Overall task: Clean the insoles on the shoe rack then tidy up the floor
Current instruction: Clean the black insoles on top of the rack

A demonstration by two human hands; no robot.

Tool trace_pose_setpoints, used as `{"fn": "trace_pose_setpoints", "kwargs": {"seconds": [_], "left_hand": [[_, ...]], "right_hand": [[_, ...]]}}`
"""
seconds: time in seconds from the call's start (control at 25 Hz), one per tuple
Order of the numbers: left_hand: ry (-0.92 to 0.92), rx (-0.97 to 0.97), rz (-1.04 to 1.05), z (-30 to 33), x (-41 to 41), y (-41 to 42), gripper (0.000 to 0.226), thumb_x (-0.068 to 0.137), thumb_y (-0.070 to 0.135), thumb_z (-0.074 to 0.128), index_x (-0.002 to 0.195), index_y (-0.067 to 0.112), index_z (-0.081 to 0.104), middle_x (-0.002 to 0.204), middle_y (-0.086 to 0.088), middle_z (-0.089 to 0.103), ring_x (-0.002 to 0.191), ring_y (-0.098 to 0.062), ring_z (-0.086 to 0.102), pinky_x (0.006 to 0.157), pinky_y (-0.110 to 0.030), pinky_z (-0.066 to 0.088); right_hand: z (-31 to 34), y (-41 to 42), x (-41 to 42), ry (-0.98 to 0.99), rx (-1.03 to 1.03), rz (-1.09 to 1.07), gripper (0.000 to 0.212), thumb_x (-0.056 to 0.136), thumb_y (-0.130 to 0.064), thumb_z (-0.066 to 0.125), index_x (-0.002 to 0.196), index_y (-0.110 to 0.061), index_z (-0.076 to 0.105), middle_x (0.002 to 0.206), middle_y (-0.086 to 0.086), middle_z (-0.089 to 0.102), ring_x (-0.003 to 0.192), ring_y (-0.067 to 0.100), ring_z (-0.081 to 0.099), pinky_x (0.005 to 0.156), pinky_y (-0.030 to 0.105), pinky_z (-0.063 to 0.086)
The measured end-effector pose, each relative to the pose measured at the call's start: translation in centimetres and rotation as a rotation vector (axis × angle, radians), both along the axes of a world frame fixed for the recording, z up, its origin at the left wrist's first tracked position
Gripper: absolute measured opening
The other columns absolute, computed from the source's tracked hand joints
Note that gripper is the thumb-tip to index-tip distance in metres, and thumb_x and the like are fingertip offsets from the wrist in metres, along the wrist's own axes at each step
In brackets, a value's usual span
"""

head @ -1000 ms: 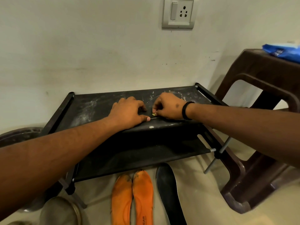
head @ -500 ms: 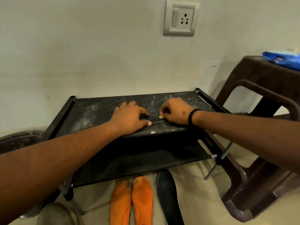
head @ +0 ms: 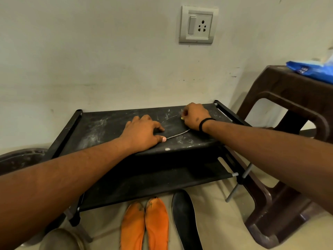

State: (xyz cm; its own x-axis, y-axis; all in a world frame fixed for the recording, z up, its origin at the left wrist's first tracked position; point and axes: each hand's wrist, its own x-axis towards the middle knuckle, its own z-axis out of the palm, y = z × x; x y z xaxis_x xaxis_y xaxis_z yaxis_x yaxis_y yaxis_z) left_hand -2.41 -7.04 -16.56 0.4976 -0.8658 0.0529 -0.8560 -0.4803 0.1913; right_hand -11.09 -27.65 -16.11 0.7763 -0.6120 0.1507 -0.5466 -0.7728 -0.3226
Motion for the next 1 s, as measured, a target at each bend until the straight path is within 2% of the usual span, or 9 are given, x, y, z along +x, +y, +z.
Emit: {"fn": "trace_pose_setpoints", "kwargs": {"seconds": [0.16,0.28,0.4,0.52,0.68,0.84,1.0], "left_hand": [[0.005,-0.009,-0.004,-0.1,-0.1,0.0,0.046,0.089,0.063,0.059,0.131,0.046,0.059,0.137,-0.001,0.049,0.129,-0.03,0.042,0.107,-0.05,0.034],[0.007,-0.014,-0.013,-0.1,-0.3,-0.2,0.046,0.089,0.062,0.059,0.132,0.045,0.058,0.137,-0.001,0.049,0.129,-0.03,0.042,0.108,-0.05,0.034],[0.0,-0.011,-0.012,-0.1,-0.2,-0.3,0.047,0.089,0.062,0.059,0.133,0.045,0.058,0.137,-0.001,0.049,0.128,-0.029,0.042,0.107,-0.05,0.034],[0.001,-0.01,-0.003,-0.1,0.1,-0.3,0.047,0.089,0.062,0.059,0.133,0.045,0.058,0.136,-0.001,0.05,0.128,-0.029,0.042,0.107,-0.05,0.035],[-0.007,-0.004,0.005,-0.1,0.1,-0.3,0.047,0.088,0.063,0.06,0.132,0.046,0.059,0.135,-0.001,0.05,0.128,-0.029,0.043,0.107,-0.051,0.036],[-0.009,-0.003,0.008,-0.1,-0.1,-0.3,0.047,0.089,0.063,0.059,0.132,0.046,0.058,0.136,-0.002,0.05,0.128,-0.03,0.043,0.106,-0.051,0.037],[-0.008,-0.008,0.008,-0.1,-0.2,-0.3,0.047,0.089,0.063,0.059,0.133,0.045,0.058,0.136,-0.002,0.05,0.128,-0.03,0.043,0.106,-0.05,0.034]], "right_hand": [[0.6,1.0,-1.7,0.077,0.102,0.232,0.01,0.087,-0.01,0.066,0.084,-0.015,0.075,0.085,0.001,0.072,0.08,0.012,0.065,0.08,0.027,0.054],[1.3,-1.3,-1.6,0.131,-0.016,0.109,0.008,0.086,-0.015,0.066,0.086,-0.016,0.073,0.088,0.002,0.071,0.085,0.02,0.066,0.084,0.038,0.056],[1.0,-2.6,-0.4,0.144,-0.173,-0.046,0.012,0.09,-0.021,0.061,0.095,-0.014,0.068,0.097,0.009,0.069,0.088,0.03,0.064,0.084,0.044,0.056],[0.4,-2.2,0.9,0.077,-0.13,-0.114,0.012,0.089,-0.017,0.061,0.098,-0.011,0.066,0.098,0.013,0.068,0.088,0.033,0.064,0.086,0.045,0.055],[0.0,-0.7,2.3,-0.007,-0.013,-0.041,0.008,0.087,-0.015,0.064,0.089,-0.017,0.071,0.094,0.007,0.071,0.088,0.027,0.065,0.087,0.043,0.055],[0.3,0.5,2.7,0.079,-0.031,0.141,0.007,0.088,-0.019,0.066,0.09,-0.021,0.073,0.094,0.001,0.071,0.089,0.02,0.065,0.085,0.04,0.056],[1.3,-1.0,2.1,0.164,-0.248,-0.041,0.014,0.088,-0.024,0.064,0.1,-0.016,0.064,0.101,0.008,0.067,0.095,0.03,0.061,0.09,0.042,0.048]]}}
